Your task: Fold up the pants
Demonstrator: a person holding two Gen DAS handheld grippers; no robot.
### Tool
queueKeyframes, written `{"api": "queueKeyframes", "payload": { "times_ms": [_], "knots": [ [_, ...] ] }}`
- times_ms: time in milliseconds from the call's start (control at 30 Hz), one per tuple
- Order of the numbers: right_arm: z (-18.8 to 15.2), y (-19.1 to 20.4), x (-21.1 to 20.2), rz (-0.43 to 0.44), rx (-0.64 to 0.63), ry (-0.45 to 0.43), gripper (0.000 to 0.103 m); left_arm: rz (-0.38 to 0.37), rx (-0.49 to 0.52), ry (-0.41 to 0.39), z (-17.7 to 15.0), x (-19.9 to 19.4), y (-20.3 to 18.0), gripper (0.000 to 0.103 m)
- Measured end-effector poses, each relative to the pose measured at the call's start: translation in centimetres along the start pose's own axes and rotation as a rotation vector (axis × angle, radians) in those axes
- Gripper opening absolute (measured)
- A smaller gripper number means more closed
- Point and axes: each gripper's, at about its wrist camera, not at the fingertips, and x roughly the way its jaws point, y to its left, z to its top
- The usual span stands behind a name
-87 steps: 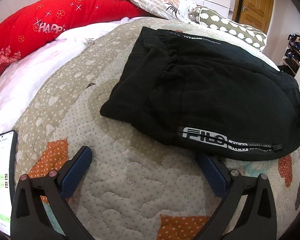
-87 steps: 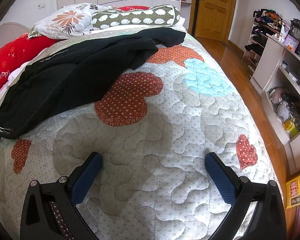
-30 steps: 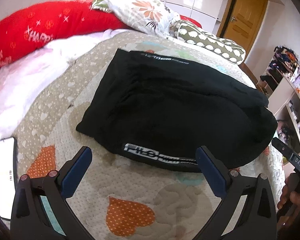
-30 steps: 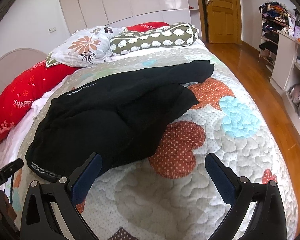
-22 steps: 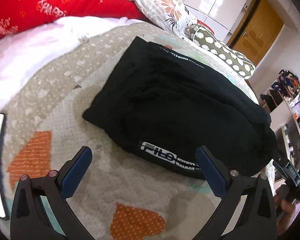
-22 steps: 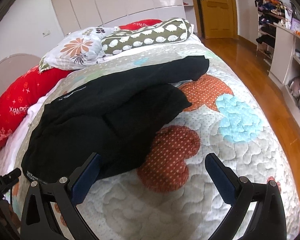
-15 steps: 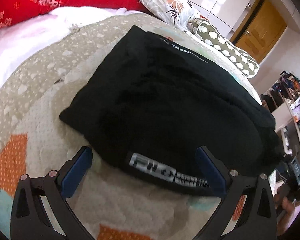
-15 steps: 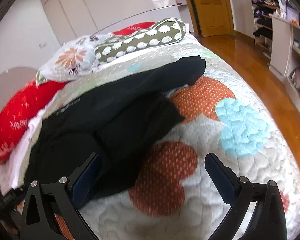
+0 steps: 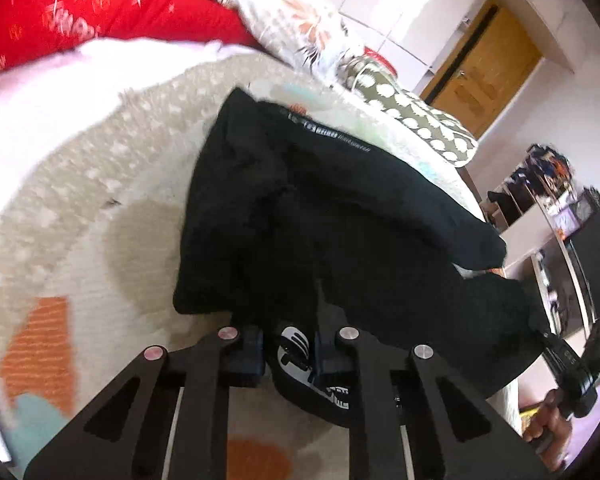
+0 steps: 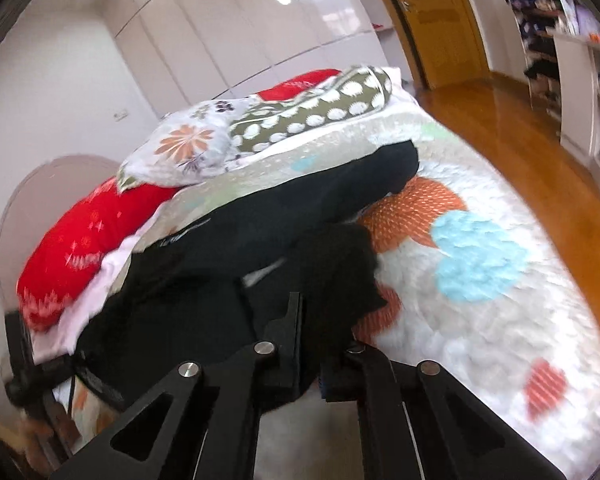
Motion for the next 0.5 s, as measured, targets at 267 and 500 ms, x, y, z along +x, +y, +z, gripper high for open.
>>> {"api": "queueKeyframes", "payload": {
  "times_ms": [267,500],
  "knots": [
    [-7.1,-1.7,-4.0,-0.038,-0.030,0.226,0.027,0.066,0.002,0.067,-3.8,-2.4,3.8,0.014],
    [-5.7,-5.8,-5.8,-0.146,0.080,0.140,0.063,0.101,-0.006,0.058,-5.0,-2.2,3.6,0.014]
  ]
}}
